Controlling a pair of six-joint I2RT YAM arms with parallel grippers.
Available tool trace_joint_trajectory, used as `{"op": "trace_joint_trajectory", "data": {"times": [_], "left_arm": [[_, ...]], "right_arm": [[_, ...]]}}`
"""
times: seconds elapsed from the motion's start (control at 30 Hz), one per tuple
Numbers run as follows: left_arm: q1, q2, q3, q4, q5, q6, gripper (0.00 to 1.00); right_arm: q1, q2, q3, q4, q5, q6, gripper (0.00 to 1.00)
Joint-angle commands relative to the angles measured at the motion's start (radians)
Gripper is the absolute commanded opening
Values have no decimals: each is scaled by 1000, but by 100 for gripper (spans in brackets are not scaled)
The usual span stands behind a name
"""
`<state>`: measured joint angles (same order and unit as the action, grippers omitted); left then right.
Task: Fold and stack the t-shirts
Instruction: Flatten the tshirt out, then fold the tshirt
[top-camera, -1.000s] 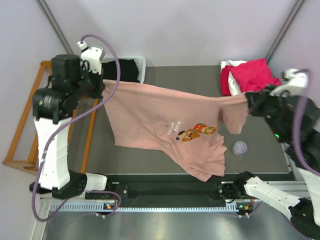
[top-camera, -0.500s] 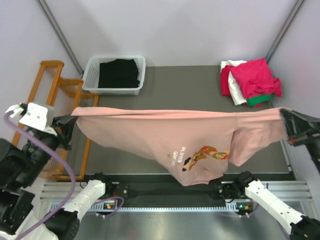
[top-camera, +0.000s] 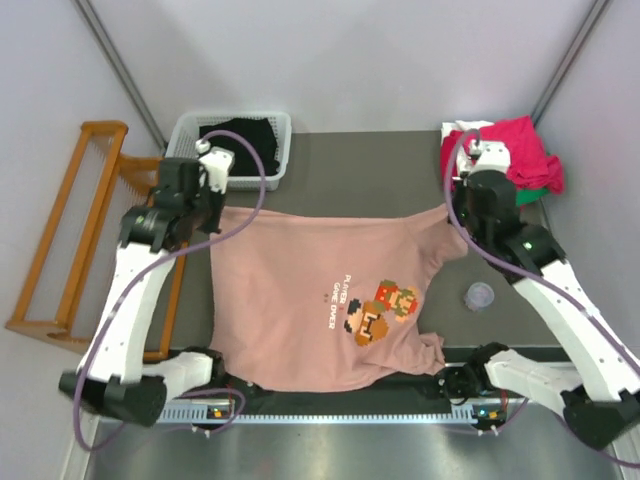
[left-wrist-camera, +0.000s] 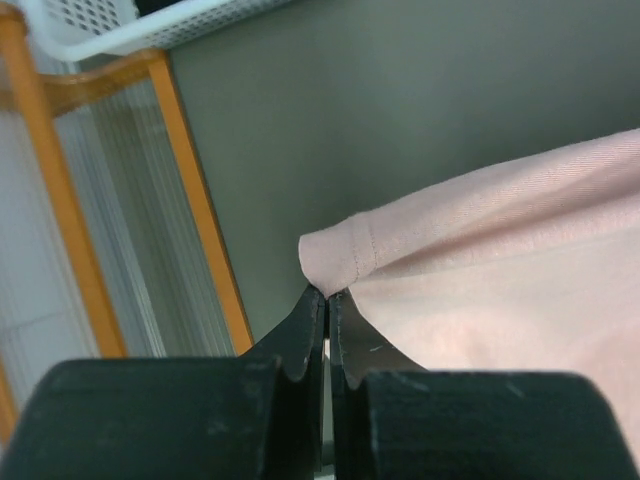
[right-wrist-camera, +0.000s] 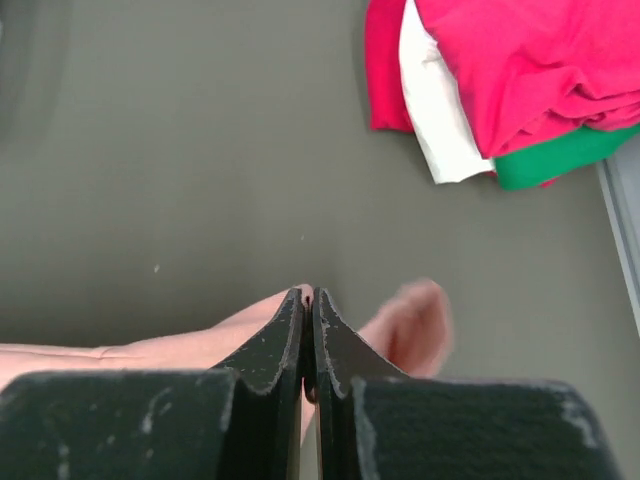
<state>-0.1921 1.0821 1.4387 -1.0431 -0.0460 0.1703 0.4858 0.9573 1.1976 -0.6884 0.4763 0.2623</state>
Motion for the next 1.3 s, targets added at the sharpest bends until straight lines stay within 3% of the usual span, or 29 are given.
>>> {"op": "trace_joint_trajectory", "data": {"times": [0.0, 0.3, 0.47, 0.63, 0.93, 1.27], "left_arm": [[8, 169, -72, 259, -69, 32, 0], [11, 536, 58, 382, -92, 55, 0], [48, 665, 190, 414, -138, 66, 0], [103, 794, 347, 362, -123, 40, 0], [120, 710, 266, 351, -22, 25, 0], [114, 578, 233, 213, 162, 47, 0]], "right_arm": [[-53, 145, 20, 211, 13, -8, 0], [-188, 498, 221, 312, -77, -14, 0], [-266, 690, 416, 291, -148, -37, 0], [-270, 877, 575, 207, -198, -34, 0], [-245, 712, 286, 306, -212, -6, 0], [-92, 534, 201, 168, -76, 15, 0]]}}
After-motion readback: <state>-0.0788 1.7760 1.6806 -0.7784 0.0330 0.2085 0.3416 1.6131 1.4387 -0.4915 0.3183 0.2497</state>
